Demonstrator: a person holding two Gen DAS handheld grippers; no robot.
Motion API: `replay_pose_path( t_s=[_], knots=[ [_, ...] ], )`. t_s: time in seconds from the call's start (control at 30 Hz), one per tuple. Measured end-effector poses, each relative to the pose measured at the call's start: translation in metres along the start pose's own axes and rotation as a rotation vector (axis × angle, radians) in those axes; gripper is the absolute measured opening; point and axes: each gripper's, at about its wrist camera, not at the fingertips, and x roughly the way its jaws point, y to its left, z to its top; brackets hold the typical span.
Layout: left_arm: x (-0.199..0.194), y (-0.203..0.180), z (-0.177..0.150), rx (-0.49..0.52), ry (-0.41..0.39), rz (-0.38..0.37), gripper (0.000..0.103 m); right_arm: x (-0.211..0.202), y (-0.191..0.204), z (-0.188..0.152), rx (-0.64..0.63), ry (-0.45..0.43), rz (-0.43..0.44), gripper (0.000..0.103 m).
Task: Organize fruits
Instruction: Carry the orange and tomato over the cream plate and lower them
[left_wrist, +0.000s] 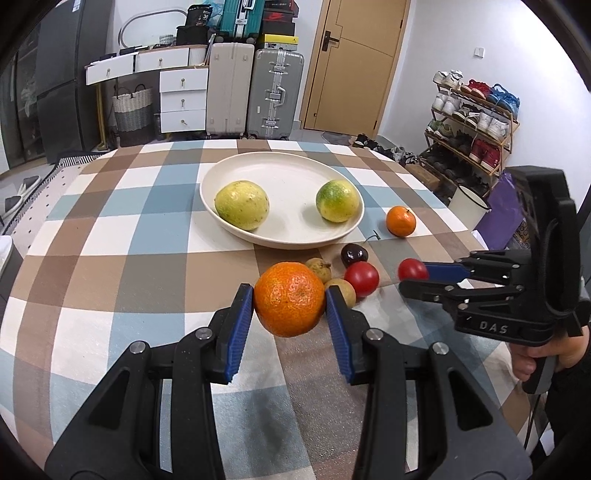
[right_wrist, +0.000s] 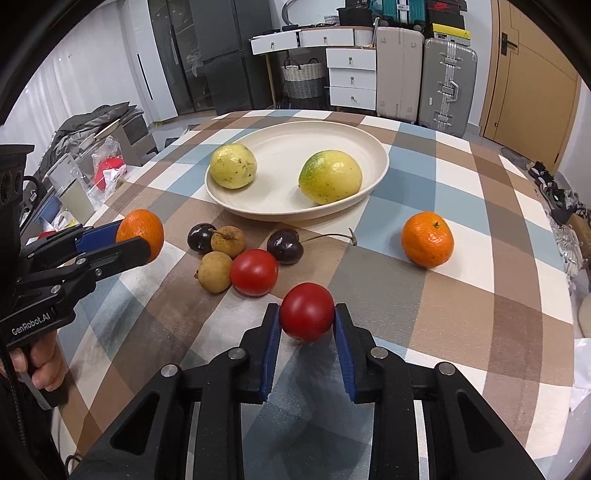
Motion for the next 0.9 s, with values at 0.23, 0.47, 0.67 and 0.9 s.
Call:
replay_pose_path(
  t_s=[0.23,0.47,0.67,0.9],
  knots=[
    [-0.002,-0.007,0.010,0.026,-0.018,0.013,0.037,-0.013,0.000,0.016,-0.018,-0.016,-0.023,0.029],
    [-0.005,-0.013,0.025,0.050,-0.050,0.024,0.037,-0.020,0.002,0.036,-0.036,-0.030,-0.034,0.029],
    [-0.005,-0.012,0.043,0.048,-0.084,0.027,0.037,-0.021,0.004,0.054,-0.046,-0.043,-0.034,0.029],
    [0.004,-0.011,0.059,0.058,-0.104,0.032,0.037,-0.015,0.005,0.073,-0.036,-0.061,-0.010,0.029]
  ],
)
